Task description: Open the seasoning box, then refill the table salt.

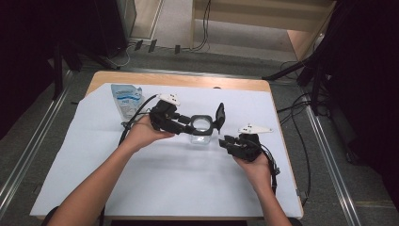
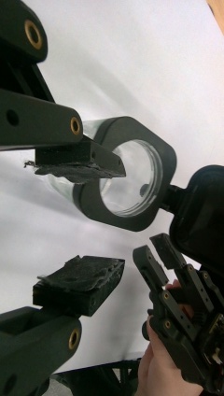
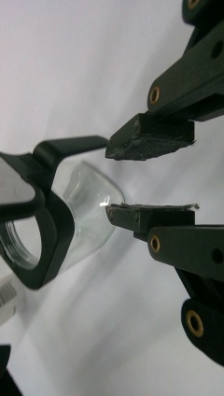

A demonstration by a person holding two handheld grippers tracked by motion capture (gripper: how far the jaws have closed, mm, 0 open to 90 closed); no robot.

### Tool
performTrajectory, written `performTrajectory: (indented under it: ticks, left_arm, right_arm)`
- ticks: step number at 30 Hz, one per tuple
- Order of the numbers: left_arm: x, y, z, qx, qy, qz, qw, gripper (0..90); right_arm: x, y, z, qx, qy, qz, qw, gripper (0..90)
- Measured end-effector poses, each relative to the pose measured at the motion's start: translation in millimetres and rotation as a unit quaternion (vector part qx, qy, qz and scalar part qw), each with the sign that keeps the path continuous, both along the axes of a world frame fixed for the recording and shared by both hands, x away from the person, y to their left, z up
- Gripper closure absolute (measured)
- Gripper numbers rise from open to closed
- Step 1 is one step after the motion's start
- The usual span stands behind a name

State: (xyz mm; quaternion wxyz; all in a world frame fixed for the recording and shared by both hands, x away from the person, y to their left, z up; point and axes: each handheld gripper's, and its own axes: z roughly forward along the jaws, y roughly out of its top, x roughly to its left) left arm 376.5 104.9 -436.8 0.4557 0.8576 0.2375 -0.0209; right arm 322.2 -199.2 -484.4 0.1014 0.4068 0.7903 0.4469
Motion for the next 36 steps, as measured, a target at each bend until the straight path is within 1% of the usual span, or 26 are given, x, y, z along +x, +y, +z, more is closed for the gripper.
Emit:
performTrajectory:
  ticks: [1, 2, 3, 5, 8, 9, 11, 12, 13, 15, 16, 20, 24, 26, 28, 30, 31, 36]
  left_arm:
    - [-1.3, 1.7, 0.0, 0.001, 0.001, -0.001, 1.0000, 49.6]
    - [-3.8, 4.1, 0.1, 0.002, -0.004, 0.001, 1.0000, 49.2]
    - [-5.3, 5.5, 0.2, 0.002, -0.006, 0.003, 1.0000, 49.2]
    - [-9.1, 10.0, 0.2, -0.002, -0.005, 0.007, 1.0000, 48.3]
    - [-13.4, 17.8, -0.8, 0.003, -0.009, 0.015, 0.9998, 46.9]
    - [-15.1, 21.2, -1.8, 0.001, -0.013, 0.020, 0.9997, 46.8]
    - [-16.7, 26.4, -3.3, -0.008, -0.008, 0.024, 0.9996, 46.6]
    - [-17.3, 28.9, -4.5, -0.004, -0.006, 0.027, 0.9996, 46.6]
    - [-17.9, 31.1, -5.1, 0.004, -0.009, 0.028, 0.9996, 46.2]
    - [-19.4, 36.0, -6.7, -0.001, -0.006, 0.031, 0.9995, 46.1]
    - [-19.8, 39.0, -7.3, 0.002, -0.004, 0.034, 0.9994, 46.0]
    - [-22.8, 51.7, -9.5, 0.008, -0.006, 0.048, 0.9988, 45.7]
    - [-25.2, 63.0, -10.8, 0.006, -0.006, 0.061, 0.9981, 45.0]
    - [-26.8, 68.3, -11.4, 0.013, -0.007, 0.067, 0.9976, 44.3]
    - [-28.0, 73.0, -12.0, 0.010, -0.007, 0.071, 0.9974, 44.3]
    - [-29.5, 78.4, -11.9, 0.013, -0.007, 0.077, 0.9969, 44.2]
    - [-30.3, 81.9, -11.8, 0.012, -0.006, 0.081, 0.9966, 44.2]
    - [-33.5, 97.8, -8.6, 0.004, -0.005, 0.101, 0.9949, 44.2]
  right_arm:
    - [-1.3, 0.1, 0.4, -0.001, 0.000, 0.001, 1.0000, 67.7]
    - [-1.8, -0.1, 0.4, -0.001, -0.004, 0.004, 1.0000, 67.6]
    - [-2.5, -0.3, 0.6, 0.001, -0.001, 0.006, 1.0000, 67.4]
    - [-2.5, -0.7, 0.5, 0.002, -0.002, 0.008, 1.0000, 66.3]
    - [-0.9, -1.7, -0.4, -0.004, -0.002, 0.009, 0.9999, 65.1]
    - [-0.2, -1.9, -1.0, -0.004, -0.003, 0.009, 0.9999, 64.8]
    - [1.6, -2.3, -1.7, -0.008, -0.002, 0.008, 0.9999, 63.6]
    - [2.2, -2.4, -2.2, -0.008, -0.003, 0.008, 0.9999, 63.1]
    - [2.8, -2.4, -2.9, -0.009, -0.002, 0.009, 0.9999, 62.6]
    - [3.7, -2.8, -4.0, -0.012, -0.006, 0.010, 0.9999, 61.9]
    - [4.2, -3.0, -4.3, -0.013, -0.007, 0.011, 0.9998, 61.6]
    - [6.4, -4.5, -5.0, -0.011, -0.011, 0.011, 0.9998, 61.1]
    - [10.0, -4.9, -7.3, -0.008, -0.008, 0.015, 0.9998, 60.2]
    - [11.7, -3.8, -9.0, -0.011, -0.005, 0.018, 0.9998, 59.5]
    - [12.8, -2.5, -9.8, -0.010, -0.006, 0.020, 0.9997, 59.1]
    - [13.2, -1.7, -10.0, -0.008, -0.006, 0.021, 0.9997, 58.5]
    - [14.0, -1.6, -10.3, -0.009, -0.010, 0.023, 0.9997, 58.3]
    - [15.7, -2.4, -9.9, -0.007, -0.012, 0.021, 0.9997, 58.2]
